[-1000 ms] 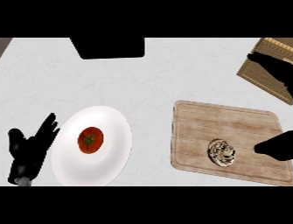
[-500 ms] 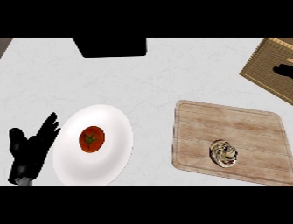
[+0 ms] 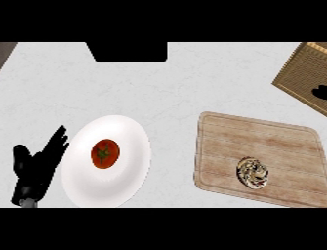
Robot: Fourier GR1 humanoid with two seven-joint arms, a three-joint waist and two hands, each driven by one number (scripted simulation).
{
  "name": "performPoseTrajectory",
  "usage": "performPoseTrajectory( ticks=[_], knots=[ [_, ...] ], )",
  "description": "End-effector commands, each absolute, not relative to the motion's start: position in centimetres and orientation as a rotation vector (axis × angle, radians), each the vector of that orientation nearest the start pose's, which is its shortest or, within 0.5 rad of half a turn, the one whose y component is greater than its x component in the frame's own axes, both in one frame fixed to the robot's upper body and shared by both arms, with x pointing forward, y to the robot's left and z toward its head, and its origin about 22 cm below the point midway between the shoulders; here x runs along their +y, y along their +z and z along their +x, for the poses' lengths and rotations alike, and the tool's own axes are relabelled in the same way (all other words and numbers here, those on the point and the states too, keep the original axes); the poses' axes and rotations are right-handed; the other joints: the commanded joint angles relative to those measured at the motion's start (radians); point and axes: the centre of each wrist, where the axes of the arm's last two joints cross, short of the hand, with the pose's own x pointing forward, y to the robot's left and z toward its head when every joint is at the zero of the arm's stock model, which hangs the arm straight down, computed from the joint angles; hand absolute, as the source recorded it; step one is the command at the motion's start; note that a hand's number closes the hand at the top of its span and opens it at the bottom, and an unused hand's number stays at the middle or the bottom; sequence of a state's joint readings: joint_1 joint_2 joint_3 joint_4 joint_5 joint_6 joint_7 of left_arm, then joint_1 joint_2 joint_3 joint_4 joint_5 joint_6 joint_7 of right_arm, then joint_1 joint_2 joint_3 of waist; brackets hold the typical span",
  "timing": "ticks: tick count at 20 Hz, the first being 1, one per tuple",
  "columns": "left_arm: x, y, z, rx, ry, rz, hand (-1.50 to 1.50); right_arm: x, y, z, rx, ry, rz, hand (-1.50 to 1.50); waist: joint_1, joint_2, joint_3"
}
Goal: Pick the cupcake from the cutting board and place it in the basket
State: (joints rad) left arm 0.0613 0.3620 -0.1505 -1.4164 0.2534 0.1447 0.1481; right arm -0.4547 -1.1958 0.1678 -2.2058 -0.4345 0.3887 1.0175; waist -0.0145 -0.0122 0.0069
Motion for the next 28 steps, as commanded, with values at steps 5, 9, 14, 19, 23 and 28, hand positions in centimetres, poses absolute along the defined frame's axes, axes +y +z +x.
performPoseTrajectory(
  ticks=[5,9,14,19,23,28],
  knots=[
    [28.7,-5.6,20.2,-1.025,-0.034,0.15,0.0,-24.5,25.4,20.9,-1.037,1.185,-0.687,-1.5,0.019,0.015,-0.006],
    [28.6,-6.2,19.7,-1.01,-0.022,0.146,0.0,-24.0,23.7,20.4,-1.047,1.172,-0.685,-1.5,0.013,0.013,-0.007],
    [29.4,-5.0,21.0,-1.023,-0.022,0.147,0.0,-23.0,20.3,20.0,-0.964,1.219,-0.723,-1.5,0.015,0.014,-0.007],
    [28.5,-4.9,21.7,-1.018,-0.035,0.157,0.0,-23.5,16.9,21.5,-0.968,1.204,-0.696,-1.5,0.015,0.016,-0.006],
    [28.4,-6.1,19.2,-1.019,-0.045,0.16,0.0,-22.7,14.9,20.6,-0.986,1.208,-0.683,-1.5,0.017,0.013,-0.006],
    [29.4,-5.6,20.1,-1.025,-0.023,0.162,0.0,-23.2,14.3,21.0,-0.983,1.201,-0.717,-1.5,0.014,0.013,-0.007]
  ],
)
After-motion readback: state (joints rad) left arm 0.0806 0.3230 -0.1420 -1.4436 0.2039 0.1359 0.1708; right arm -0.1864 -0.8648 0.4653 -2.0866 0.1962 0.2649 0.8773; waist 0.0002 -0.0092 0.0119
